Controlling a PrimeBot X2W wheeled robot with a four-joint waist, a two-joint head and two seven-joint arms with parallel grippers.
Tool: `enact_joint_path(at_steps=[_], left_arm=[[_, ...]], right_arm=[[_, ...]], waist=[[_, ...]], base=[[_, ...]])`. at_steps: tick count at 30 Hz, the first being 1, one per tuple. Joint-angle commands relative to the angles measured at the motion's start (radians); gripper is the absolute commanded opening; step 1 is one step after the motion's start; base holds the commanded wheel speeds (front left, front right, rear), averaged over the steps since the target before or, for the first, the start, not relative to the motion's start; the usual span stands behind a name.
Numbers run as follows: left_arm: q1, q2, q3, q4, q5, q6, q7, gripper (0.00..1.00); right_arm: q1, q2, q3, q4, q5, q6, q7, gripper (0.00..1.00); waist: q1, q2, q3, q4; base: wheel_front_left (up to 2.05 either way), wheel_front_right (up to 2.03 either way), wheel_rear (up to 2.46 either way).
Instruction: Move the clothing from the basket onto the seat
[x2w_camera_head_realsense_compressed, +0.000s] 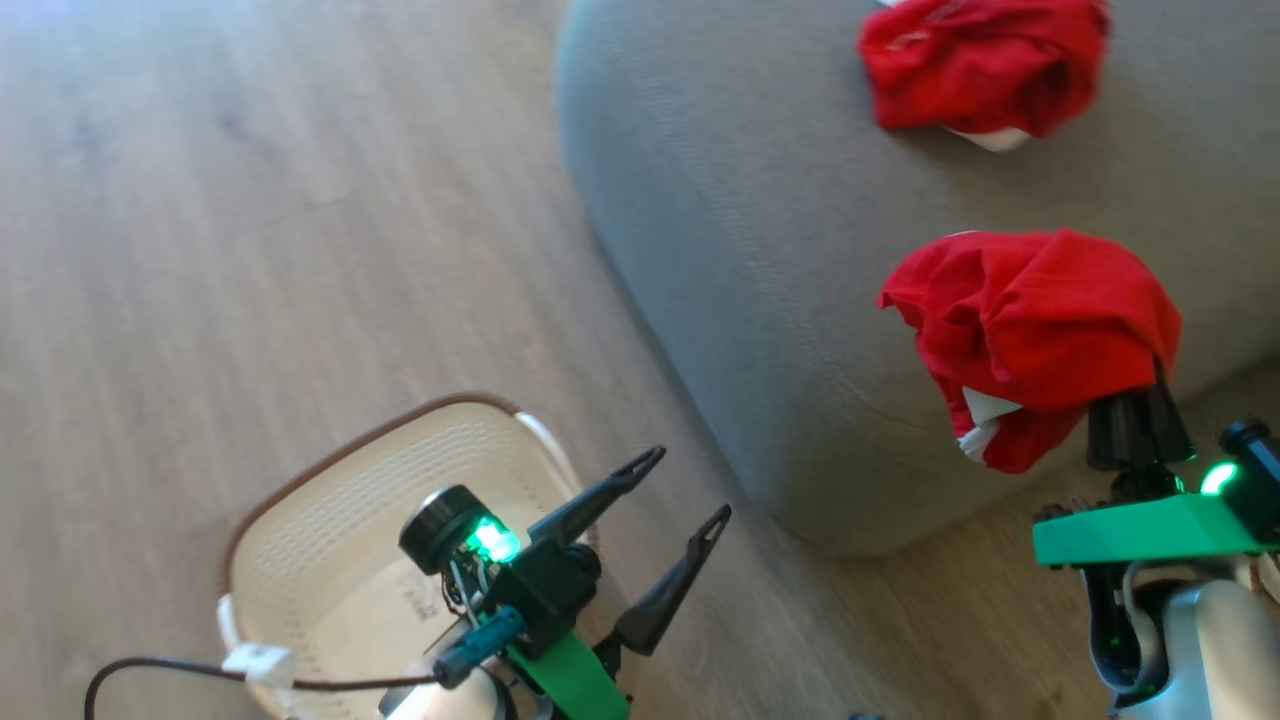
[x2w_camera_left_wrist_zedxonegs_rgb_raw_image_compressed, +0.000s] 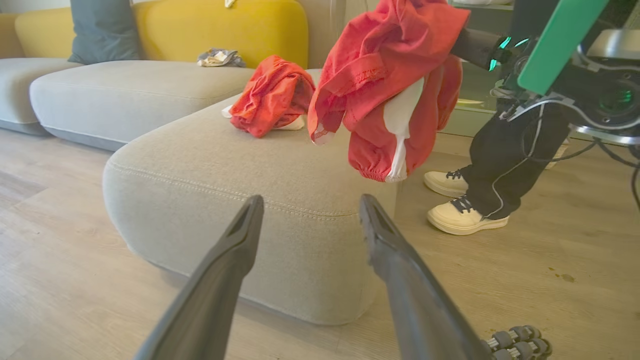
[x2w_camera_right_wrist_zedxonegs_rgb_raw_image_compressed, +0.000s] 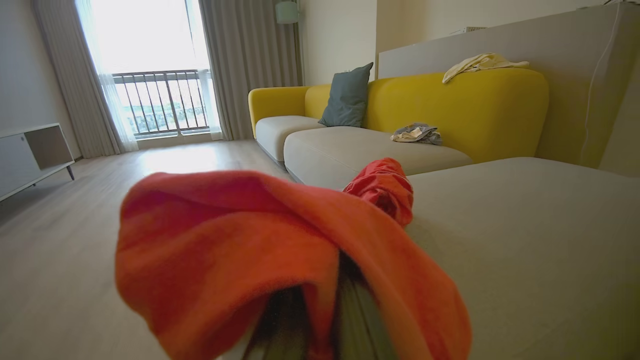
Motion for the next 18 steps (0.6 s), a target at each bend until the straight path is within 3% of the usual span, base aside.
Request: enact_joint_path(at_steps=[1,18], left_arm=[[-0.044,0.012,0.016,-0.040,0.011,-0.001,-0.005,1.00],[-0.120,0.042,-0.090,-0.032,-0.012,-0.001,-0.005,1.00]], right_arm=[[-0.022,0.003,0.015,-0.042,0.010,0.000,-0.007,0.00],[0.036,0.009,-0.080,-0.079,0.069,0.000,-0.007,0.00]], waist=[[0.0000,0.0000,0.020,-0.067],[0.0000,0.0000,0.077,-0.102]], base=[[0.00,0.00,0.00],[0.00,0.00,0.00]])
